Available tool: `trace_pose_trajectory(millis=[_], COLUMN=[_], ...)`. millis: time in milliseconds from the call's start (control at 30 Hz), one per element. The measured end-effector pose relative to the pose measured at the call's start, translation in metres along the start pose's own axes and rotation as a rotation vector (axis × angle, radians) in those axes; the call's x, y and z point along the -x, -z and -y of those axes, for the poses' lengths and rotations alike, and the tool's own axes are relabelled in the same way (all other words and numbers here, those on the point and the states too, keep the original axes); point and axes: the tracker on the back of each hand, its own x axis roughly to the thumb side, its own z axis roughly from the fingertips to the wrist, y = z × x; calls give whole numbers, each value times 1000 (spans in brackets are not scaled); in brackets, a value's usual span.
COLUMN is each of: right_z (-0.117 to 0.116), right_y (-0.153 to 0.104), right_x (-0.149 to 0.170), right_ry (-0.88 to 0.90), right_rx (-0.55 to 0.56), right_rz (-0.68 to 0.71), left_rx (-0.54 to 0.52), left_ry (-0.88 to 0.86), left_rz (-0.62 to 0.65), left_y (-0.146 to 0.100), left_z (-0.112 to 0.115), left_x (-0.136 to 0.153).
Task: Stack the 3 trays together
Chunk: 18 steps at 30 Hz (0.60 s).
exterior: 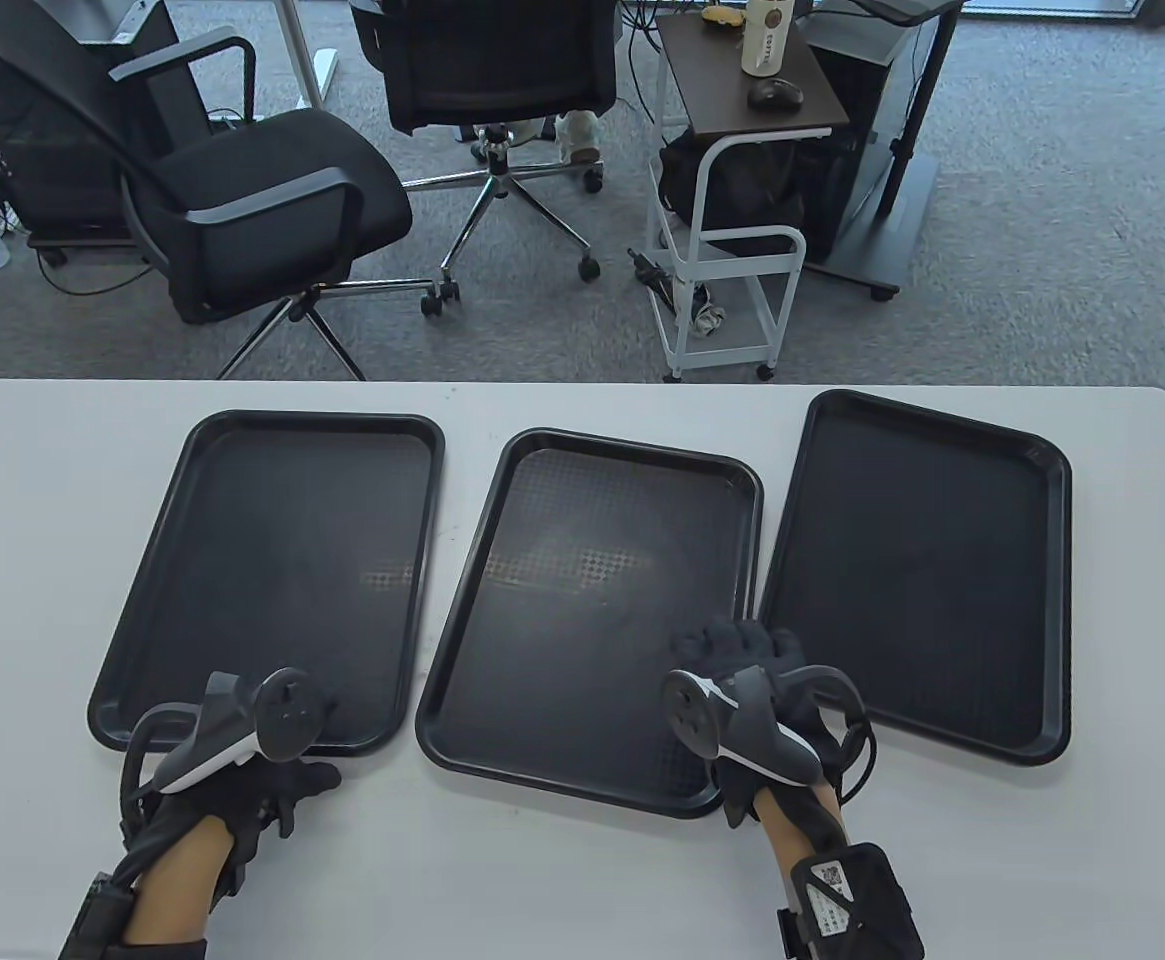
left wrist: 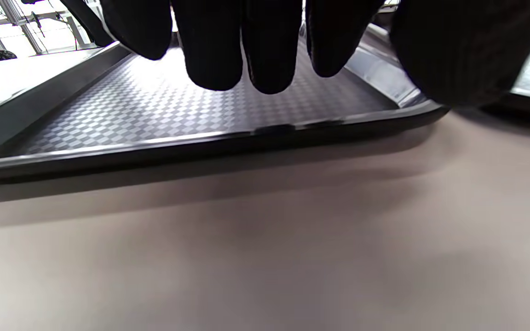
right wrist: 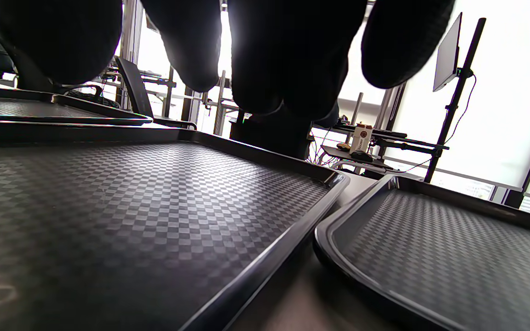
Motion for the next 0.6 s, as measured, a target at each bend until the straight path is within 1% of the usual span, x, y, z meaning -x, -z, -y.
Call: trace_pose_trajectory(millis=[100,200,233,267,333,467,500,600], right_z=[0,0,0,1,1,0,0,0], right_y=[0,1,1,1,0,-4,-6,-7], right_x=[1,3,4,5,7,12,13,16], right_ry=[18,31,31,31,42,47,62,74], right_rx=[0,1,5,11,14,10,4,2], right_rz=[-2,-7,-12,-19,-23,-42,-49,-63], left_rx=[78,52,52,43,13,-76,-95,-170], left_ry=[8,26,52,118,189,237,264,265], left_rz=[-16,-26,-35,-42,-47,-13,11,38], left_y=[3,7,8,11,18,25,25,19], left_z=[9,9,9,11,15,16,13,7], left_x=[4,3,1,-1,-5,-10,-11,-15])
